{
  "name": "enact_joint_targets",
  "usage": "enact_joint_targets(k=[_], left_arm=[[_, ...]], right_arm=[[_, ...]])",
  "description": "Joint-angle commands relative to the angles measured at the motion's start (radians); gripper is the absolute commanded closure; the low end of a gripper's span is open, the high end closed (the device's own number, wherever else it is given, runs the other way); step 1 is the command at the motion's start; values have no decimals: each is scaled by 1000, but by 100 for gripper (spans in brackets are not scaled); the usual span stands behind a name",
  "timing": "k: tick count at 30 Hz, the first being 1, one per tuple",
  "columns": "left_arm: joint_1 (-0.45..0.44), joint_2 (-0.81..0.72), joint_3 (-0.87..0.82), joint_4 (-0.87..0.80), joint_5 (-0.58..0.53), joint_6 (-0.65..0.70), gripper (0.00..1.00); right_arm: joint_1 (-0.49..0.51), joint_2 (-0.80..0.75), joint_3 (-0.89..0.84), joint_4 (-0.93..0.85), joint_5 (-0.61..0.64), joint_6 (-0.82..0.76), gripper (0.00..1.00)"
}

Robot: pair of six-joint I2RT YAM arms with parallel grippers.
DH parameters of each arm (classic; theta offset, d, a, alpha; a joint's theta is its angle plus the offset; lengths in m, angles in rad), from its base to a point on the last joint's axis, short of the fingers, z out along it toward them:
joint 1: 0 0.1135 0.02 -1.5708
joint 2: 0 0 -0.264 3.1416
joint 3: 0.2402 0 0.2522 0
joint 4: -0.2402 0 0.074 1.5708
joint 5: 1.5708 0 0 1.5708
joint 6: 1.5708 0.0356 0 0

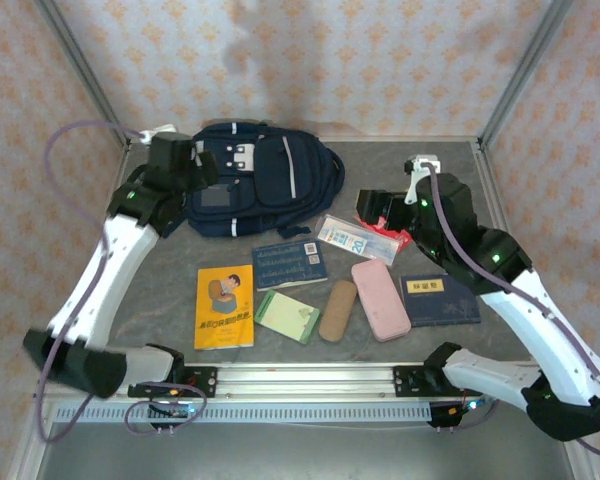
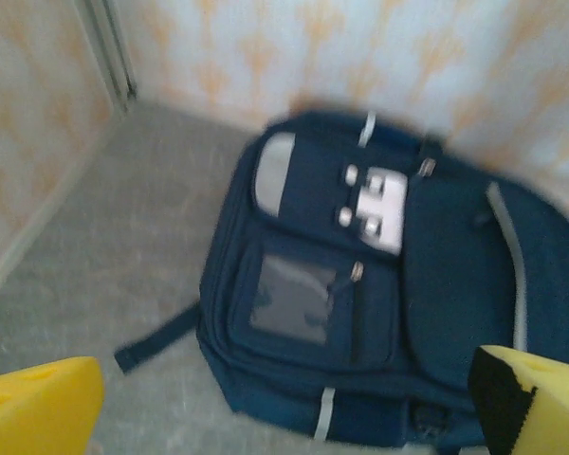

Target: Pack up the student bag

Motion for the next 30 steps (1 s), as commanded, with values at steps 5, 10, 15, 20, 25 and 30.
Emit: enact_joint_targets(k=[5, 10, 15, 20, 25, 30], left_arm=[[6, 256, 99, 41, 349, -23, 7], [-19, 453, 229, 78, 424, -49, 18], [-82, 643, 399, 33, 390, -54, 18], [-174, 819, 612, -57, 215, -68, 17], [-189, 919, 674, -28, 157, -145, 18], [-189, 1009, 739, 13, 160, -138, 21]], right_arm=[[-6, 119, 19, -244, -65, 128, 5], [-44, 123, 1, -276, -94, 90, 19], [-88, 155, -13, -338, -12, 109, 23], [-106, 183, -19, -333, 5, 112, 27], [-109, 214, 0, -332, 1, 108, 31], [-109, 218, -10, -327, -37, 116, 32]])
